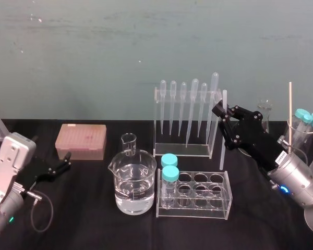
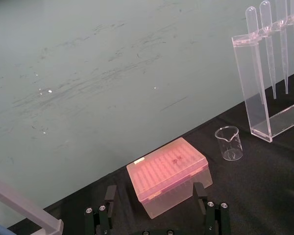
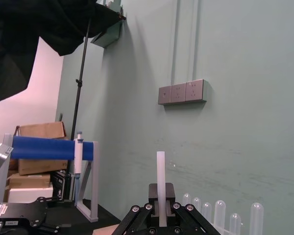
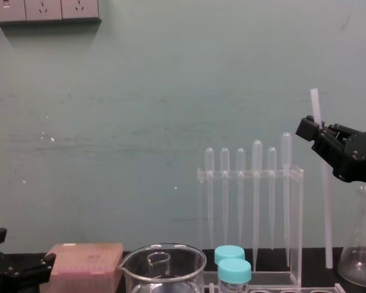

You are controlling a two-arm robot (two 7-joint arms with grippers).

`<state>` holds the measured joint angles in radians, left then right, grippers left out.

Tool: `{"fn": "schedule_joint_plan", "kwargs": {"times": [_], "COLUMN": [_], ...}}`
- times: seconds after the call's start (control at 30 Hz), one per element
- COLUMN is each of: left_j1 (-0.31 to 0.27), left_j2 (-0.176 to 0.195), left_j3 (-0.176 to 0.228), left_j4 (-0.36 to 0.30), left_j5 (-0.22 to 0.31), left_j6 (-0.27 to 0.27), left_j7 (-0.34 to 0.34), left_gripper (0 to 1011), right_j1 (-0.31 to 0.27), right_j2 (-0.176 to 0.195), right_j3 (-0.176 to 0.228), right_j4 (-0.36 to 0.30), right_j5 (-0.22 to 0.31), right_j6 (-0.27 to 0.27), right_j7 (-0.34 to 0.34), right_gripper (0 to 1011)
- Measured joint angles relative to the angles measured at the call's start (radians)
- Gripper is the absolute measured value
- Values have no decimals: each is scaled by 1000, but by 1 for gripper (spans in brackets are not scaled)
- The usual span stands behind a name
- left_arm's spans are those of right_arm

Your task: Pick up the stirring rod with one hand, then place it down.

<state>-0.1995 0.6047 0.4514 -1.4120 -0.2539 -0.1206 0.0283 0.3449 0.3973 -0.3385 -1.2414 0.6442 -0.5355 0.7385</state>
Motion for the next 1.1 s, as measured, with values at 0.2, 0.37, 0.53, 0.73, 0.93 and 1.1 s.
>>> {"fn": "schedule_joint_plan", "kwargs": {"times": [0.2, 0.37, 0.53, 0.73, 0.93, 1.1], "left_j1": [0, 0, 0, 0, 0, 0], "left_j2": [0, 0, 0, 0, 0, 0], "left_j3": [0, 0, 0, 0, 0, 0], "left_j4": [0, 0, 0, 0, 0, 0], "left_j5": [0, 0, 0, 0, 0, 0], "left_j6": [0, 0, 0, 0, 0, 0], "left_j7": [0, 0, 0, 0, 0, 0], "left_gripper": [1000, 1000, 1000, 1000, 1000, 1000], "right_j1": [0, 0, 0, 0, 0, 0], "right_j2": [0, 0, 0, 0, 0, 0], "right_j3": [0, 0, 0, 0, 0, 0], "right_j4": [0, 0, 0, 0, 0, 0], "right_j5": [0, 0, 0, 0, 0, 0], "right_j6": [0, 0, 0, 0, 0, 0], "right_j7": [0, 0, 0, 0, 0, 0], "right_gripper": [67, 67, 67, 67, 67, 67]}}
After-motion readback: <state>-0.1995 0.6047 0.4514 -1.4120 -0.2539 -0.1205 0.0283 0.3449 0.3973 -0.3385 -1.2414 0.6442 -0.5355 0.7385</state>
